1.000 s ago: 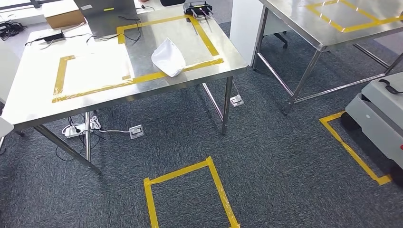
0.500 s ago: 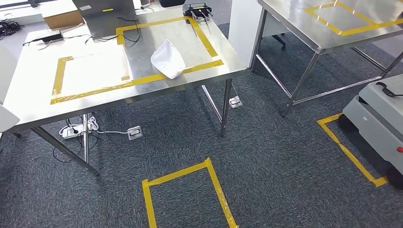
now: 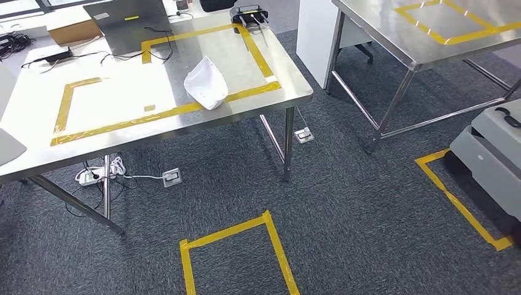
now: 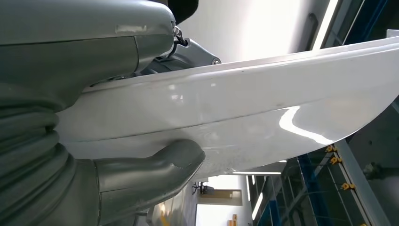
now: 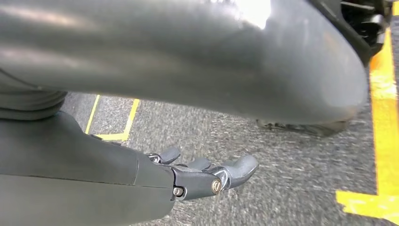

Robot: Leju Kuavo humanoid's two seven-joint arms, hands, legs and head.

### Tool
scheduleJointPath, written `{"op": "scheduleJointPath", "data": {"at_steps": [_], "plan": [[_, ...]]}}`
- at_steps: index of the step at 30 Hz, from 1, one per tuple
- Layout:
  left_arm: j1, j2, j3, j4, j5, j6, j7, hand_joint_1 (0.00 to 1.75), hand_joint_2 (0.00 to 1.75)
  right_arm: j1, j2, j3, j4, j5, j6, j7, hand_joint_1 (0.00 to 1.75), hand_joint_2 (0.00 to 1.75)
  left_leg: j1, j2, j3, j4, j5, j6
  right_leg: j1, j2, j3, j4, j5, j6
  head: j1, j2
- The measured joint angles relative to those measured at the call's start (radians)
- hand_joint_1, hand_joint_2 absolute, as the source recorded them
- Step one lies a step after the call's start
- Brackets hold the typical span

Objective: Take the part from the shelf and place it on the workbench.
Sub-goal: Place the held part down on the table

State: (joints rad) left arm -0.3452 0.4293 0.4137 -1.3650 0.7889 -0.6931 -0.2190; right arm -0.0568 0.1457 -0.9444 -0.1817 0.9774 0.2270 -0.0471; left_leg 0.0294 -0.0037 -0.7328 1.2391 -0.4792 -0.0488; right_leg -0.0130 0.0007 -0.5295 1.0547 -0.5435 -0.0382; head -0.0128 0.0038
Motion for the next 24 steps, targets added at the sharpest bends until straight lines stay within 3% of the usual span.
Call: {"op": "scheduleJointPath", "data": {"at_steps": [2, 3, 5, 7, 8, 10, 12, 13, 14, 15, 17, 18, 19, 22, 24], "plan": [[-0.006, 0.000, -0.002, 0.004, 0.000, -0.002, -0.001, 1.75, 1.75, 0.001, 0.000, 0.000, 0.000, -0.002, 0.000, -0.002, 0.00, 0.00, -0.014, 0.009, 0.047, -0.119, 0.067, 0.020, 0.003, -0.001, 0.020, -0.004, -0.018, 0.006, 0.000, 0.000], [-0.009, 0.001, -0.004, 0.006, 0.000, -0.003, -0.002, 1.75, 1.75, 0.000, 0.000, -0.001, 0.000, -0.003, 0.000, -0.003, 0.00, 0.00, -0.020, 0.013, 0.065, -0.159, 0.075, 0.026, 0.004, -0.002, 0.026, -0.008, -0.025, 0.011, -0.001, 0.000], [-0.014, 0.001, -0.008, 0.010, 0.000, -0.005, -0.003, 1.75, 1.75, -0.001, 0.000, -0.002, 0.000, -0.005, 0.000, -0.004, 0.00, 0.00, -0.027, 0.016, 0.081, -0.189, 0.059, 0.033, 0.006, -0.007, 0.036, -0.013, -0.025, 0.023, -0.002, 0.000], [-0.016, 0.001, -0.012, 0.013, 0.000, -0.006, -0.003, 1.75, 1.75, -0.001, 0.000, -0.005, 0.000, -0.005, 0.000, -0.003, 0.00, 0.00, -0.023, 0.010, 0.096, -0.202, 0.049, 0.041, 0.006, -0.010, 0.031, 0.012, -0.013, 0.033, -0.001, 0.000], [-0.018, 0.001, -0.014, 0.014, 0.001, -0.006, -0.003, 1.75, 1.75, -0.001, 0.000, -0.006, 0.000, -0.006, 0.000, -0.003, 0.00, 0.00, -0.020, 0.008, 0.106, -0.207, 0.044, 0.047, 0.007, -0.008, 0.008, 0.050, -0.006, 0.037, 0.000, 0.000], [-0.022, -0.001, -0.022, 0.016, 0.001, -0.006, -0.003, 1.75, 1.75, -0.003, 0.000, -0.008, 0.000, -0.006, 0.000, -0.003, 0.00, 0.00, -0.019, 0.004, 0.125, -0.213, 0.031, 0.056, 0.006, -0.004, -0.071, 0.164, -0.018, 0.043, 0.001, 0.000], [-0.023, -0.004, -0.031, 0.019, 0.000, -0.006, -0.003, 1.75, 1.75, -0.002, 0.000, -0.009, 0.000, -0.006, 0.000, -0.003, 0.00, 0.00, -0.020, -0.001, 0.143, -0.214, 0.013, 0.059, 0.007, -0.002, -0.157, 0.257, -0.068, 0.047, 0.001, 0.000], [-0.022, -0.006, -0.034, 0.021, 0.000, -0.006, -0.003, 1.75, 1.75, 0.000, 0.000, -0.011, 0.000, -0.006, 0.000, -0.003, 0.00, 0.00, -0.020, -0.003, 0.156, -0.214, 0.003, 0.059, 0.007, -0.002, -0.185, 0.269, -0.085, 0.047, 0.001, 0.000], [-0.022, -0.007, -0.035, 0.022, 0.000, -0.006, -0.003, 1.75, 1.75, 0.002, 0.000, -0.012, 0.000, -0.006, 0.000, -0.003, 0.00, 0.00, -0.020, -0.005, 0.170, -0.213, -0.008, 0.058, 0.008, -0.001, -0.197, 0.250, -0.079, 0.045, 0.001, 0.000], [-0.022, -0.008, -0.037, 0.023, 0.001, -0.006, -0.003, 1.75, 1.75, 0.004, 0.000, -0.014, 0.000, -0.006, 0.000, -0.002, 0.00, 0.00, -0.021, -0.007, 0.186, -0.213, -0.020, 0.056, 0.009, -0.001, -0.194, 0.202, -0.048, 0.042, 0.001, 0.000], [-0.023, -0.012, -0.042, 0.026, 0.001, -0.006, -0.003, 1.75, 1.75, 0.006, -0.001, -0.016, 0.000, -0.006, 0.000, -0.002, 0.00, 0.00, -0.022, -0.010, 0.211, -0.211, -0.044, 0.052, 0.013, 0.002, -0.171, 0.072, 0.062, 0.031, 0.001, 0.000], [-0.025, -0.014, -0.045, 0.028, 0.001, -0.006, -0.003, 1.75, 1.75, 0.007, -0.002, -0.017, 0.000, -0.007, 0.000, -0.002, 0.00, 0.00, -0.023, -0.013, 0.219, -0.210, -0.057, 0.047, 0.015, 0.004, -0.162, 0.026, 0.099, 0.026, 0.001, 0.000], [-0.025, -0.016, -0.049, 0.029, 0.000, -0.006, -0.003, 1.75, 1.75, 0.007, -0.003, -0.017, 0.000, -0.007, 0.000, -0.002, 0.00, 0.00, -0.024, -0.015, 0.227, -0.210, -0.067, 0.041, 0.017, 0.005, -0.155, 0.000, 0.119, 0.022, 0.001, 0.000], [-0.032, -0.016, -0.056, 0.030, -0.002, -0.004, -0.003, 1.75, 1.75, 0.005, -0.003, -0.017, 0.000, -0.010, 0.000, -0.002, 0.00, 0.00, -0.025, -0.019, 0.252, -0.197, -0.072, 0.022, 0.014, 0.005, -0.122, -0.016, 0.109, 0.007, 0.001, 0.000], [-0.039, -0.016, -0.059, 0.032, -0.002, -0.002, -0.004, 1.75, 1.75, 0.004, -0.003, -0.018, 0.000, -0.013, 0.000, -0.003, 0.00, 0.00, -0.024, -0.012, 0.217, -0.123, -0.060, 0.011, 0.009, 0.005, -0.093, -0.021, 0.102, -0.005, -0.002, 0.000]]}}
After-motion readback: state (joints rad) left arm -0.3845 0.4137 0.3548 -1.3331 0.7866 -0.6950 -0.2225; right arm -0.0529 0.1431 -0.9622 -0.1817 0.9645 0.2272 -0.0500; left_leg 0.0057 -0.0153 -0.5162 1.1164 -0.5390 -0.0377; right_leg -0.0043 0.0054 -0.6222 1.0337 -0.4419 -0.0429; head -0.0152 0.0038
